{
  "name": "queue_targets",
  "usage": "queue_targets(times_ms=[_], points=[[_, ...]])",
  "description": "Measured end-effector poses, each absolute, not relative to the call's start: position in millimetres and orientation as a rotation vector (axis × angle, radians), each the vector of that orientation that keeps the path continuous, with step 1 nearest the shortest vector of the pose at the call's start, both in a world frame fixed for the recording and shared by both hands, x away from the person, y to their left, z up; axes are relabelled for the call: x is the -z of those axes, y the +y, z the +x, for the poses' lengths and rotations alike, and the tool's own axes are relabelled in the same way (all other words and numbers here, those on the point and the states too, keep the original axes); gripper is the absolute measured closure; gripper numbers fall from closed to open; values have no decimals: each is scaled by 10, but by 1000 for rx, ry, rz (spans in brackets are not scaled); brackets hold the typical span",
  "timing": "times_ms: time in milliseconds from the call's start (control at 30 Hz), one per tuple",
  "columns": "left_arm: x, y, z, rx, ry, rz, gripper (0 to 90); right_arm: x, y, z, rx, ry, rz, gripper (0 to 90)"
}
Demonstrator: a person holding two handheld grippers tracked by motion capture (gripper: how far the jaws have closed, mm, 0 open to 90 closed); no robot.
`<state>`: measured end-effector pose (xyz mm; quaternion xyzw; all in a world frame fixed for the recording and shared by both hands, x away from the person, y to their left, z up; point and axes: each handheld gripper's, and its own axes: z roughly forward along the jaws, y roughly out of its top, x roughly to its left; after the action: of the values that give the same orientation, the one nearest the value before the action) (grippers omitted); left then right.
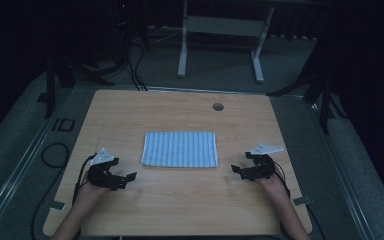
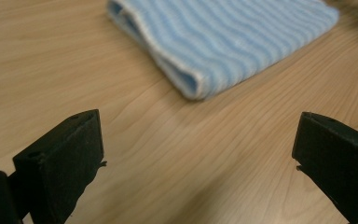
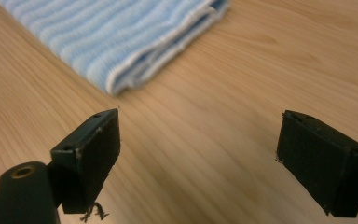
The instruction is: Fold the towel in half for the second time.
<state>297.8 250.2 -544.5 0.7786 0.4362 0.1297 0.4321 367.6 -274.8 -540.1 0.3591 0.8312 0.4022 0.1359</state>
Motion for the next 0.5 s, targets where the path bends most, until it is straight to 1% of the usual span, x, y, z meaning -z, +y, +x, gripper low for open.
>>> queue_targets(times_ms=[67,100,367,500], points=[[5467,2567,2924,-334,1108,1940,19,5409,-2794,3645,-1165,2395,1051,126],[5481,2597,2899,-330,1118,1934,19,5422,-2895,3570,-1165,2375,1071,126],[5526,2745,2715,-414,1182,1906,19,5420,-3209,3279,-1179,2249,1148,130],[5541,2810,2632,-421,1218,1875,19,5412,-3334,3158,-1165,2205,1179,131]])
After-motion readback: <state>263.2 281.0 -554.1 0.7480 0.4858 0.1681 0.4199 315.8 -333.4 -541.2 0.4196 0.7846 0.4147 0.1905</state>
